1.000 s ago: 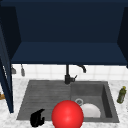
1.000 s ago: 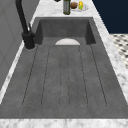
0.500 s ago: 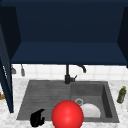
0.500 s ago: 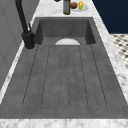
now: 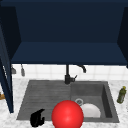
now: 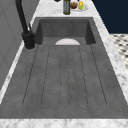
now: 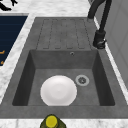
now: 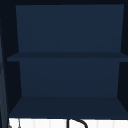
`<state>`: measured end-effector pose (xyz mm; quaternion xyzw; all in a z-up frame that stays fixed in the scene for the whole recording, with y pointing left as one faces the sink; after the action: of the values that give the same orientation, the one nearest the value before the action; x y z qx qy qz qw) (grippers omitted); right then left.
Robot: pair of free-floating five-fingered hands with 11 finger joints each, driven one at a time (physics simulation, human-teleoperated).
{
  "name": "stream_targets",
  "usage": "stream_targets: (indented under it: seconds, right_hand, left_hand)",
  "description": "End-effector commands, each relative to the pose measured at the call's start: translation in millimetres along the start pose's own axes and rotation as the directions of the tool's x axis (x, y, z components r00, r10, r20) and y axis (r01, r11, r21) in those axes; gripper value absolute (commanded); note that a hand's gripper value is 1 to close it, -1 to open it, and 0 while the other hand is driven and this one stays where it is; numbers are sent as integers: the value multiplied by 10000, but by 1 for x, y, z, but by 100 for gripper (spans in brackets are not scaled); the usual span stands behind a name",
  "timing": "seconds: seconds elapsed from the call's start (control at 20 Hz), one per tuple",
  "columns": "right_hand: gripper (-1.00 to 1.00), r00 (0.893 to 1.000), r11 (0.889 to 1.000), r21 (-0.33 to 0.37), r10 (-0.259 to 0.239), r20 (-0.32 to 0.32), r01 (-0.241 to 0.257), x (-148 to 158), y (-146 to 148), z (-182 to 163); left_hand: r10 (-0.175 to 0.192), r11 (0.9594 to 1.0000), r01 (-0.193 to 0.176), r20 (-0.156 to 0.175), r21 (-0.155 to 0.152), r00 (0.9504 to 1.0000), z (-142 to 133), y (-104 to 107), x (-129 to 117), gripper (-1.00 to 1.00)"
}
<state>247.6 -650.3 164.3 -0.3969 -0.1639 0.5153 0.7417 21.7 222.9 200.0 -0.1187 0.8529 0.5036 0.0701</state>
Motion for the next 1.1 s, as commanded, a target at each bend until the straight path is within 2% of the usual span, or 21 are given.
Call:
stream_targets:
  seconds: [0.0,0.2,0.35,0.5,0.55,0.7,1.0,1.05]
  right_hand:
    - [-100,9997,9998,106,-173,164,171,8,0,-17]
    - [-100,9996,9954,929,207,199,-225,14,-1,-32]
    - [-100,9977,9833,1709,573,365,-627,19,-6,-42]
    - [-100,9953,9735,2084,875,423,-944,22,-9,-52]
    - [-100,9964,9789,1882,717,447,-789,15,-3,-57]
    - [-100,9954,9820,1713,685,672,-792,2,6,-66]
    - [-100,9949,9889,1377,443,908,-566,5,12,-68]
    - [100,9952,9899,1298,467,859,-577,5,13,-67]
  left_hand:
    - [0,10000,0,0,0,10000,0,0,0,0]
    - [0,10000,0,0,0,10000,0,0,0,0]
    - [0,10000,0,0,0,10000,0,0,0,0]
    - [0,10000,0,0,0,10000,0,0,0,0]
    - [0,10000,0,0,0,10000,0,0,0,0]
    - [0,10000,0,0,0,10000,0,0,0,0]
    - [0,10000,0,0,0,10000,0,0,0,0]
    - [0,10000,0,0,0,10000,0,0,0,0]
